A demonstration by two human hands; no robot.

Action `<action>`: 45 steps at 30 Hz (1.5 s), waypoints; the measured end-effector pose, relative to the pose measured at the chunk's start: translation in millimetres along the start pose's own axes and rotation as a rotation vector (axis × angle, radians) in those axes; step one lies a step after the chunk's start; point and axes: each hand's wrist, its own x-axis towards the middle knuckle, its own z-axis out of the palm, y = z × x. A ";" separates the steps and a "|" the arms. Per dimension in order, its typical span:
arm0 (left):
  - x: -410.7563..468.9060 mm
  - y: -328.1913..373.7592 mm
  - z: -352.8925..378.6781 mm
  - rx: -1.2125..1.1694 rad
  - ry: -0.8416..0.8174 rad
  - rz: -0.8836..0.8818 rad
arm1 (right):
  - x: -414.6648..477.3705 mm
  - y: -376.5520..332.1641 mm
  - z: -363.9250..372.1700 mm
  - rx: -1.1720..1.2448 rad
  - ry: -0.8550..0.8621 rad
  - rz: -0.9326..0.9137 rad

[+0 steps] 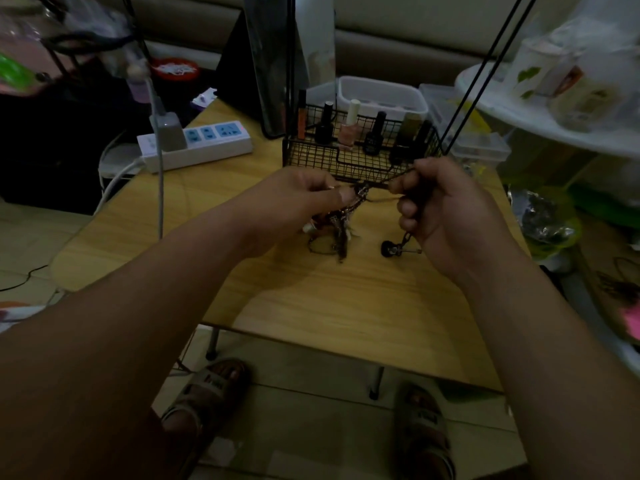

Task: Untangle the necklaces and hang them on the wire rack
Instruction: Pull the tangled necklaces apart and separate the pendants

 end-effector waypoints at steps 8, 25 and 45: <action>3.1 1.0 -2.2 -0.238 0.096 -0.019 | 2.6 2.4 -6.7 -0.346 0.037 0.010; 1.3 2.7 4.5 -0.257 0.002 0.056 | -3.9 16.6 12.6 -0.670 -0.238 -0.006; 1.6 1.4 5.9 0.094 0.123 -0.006 | 1.1 11.2 5.2 -0.345 -0.167 0.107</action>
